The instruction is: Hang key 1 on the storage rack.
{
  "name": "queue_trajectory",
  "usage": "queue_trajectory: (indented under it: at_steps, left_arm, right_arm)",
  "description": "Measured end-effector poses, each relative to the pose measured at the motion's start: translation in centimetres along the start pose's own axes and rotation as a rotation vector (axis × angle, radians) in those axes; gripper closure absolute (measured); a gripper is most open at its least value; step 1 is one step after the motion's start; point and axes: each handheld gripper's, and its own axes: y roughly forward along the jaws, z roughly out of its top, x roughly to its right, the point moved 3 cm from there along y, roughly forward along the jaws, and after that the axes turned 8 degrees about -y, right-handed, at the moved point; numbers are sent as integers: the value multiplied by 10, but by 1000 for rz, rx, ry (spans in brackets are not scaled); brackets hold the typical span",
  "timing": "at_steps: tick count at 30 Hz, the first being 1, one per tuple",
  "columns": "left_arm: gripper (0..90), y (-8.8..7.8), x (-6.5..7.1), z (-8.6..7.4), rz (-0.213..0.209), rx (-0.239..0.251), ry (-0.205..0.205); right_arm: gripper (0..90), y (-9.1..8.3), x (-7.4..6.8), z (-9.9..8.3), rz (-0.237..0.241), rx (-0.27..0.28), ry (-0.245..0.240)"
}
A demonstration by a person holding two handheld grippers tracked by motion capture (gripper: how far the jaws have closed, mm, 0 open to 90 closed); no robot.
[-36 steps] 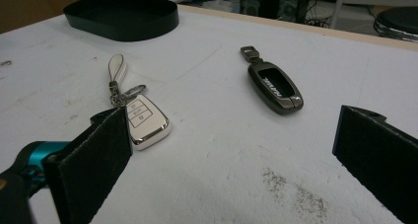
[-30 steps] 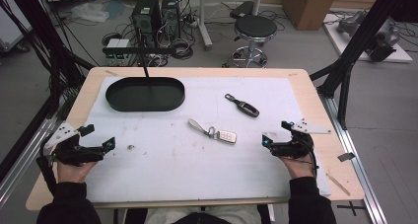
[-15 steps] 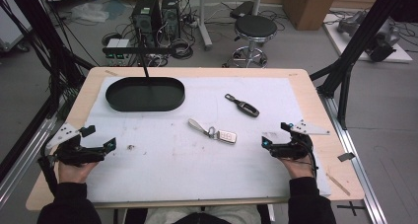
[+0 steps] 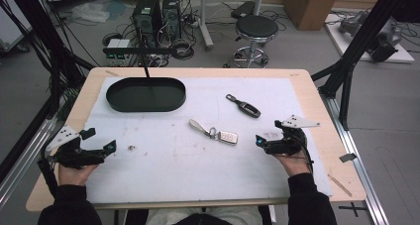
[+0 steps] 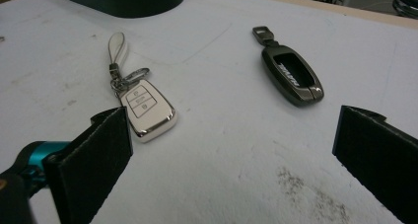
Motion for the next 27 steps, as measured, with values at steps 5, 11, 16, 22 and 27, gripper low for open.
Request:
queue_trajectory:
  at_steps: [5, 11, 16, 22, 27]
  left_arm:
    - [19, 0, 0, 0, 7, -2, 6]
    - [19, 1, -1, 0, 4, 1, -3]
    - [19, 1, -1, 0, 5, 0, -5]
    - [19, 2, -2, 0, 9, 3, -4]
    - [19, 2, -3, 0, 7, 9, -6]
  right_arm:
    - [8, 3, -2, 10, 13, -3, -24]
    - [8, 14, -3, 17, 32, -39, -47]
    - [8, 20, -7, 24, 48, -44, -57]
    - [8, 25, -12, 35, 62, -56, -74]
    - [8, 37, -19, 40, 86, -84, -94]
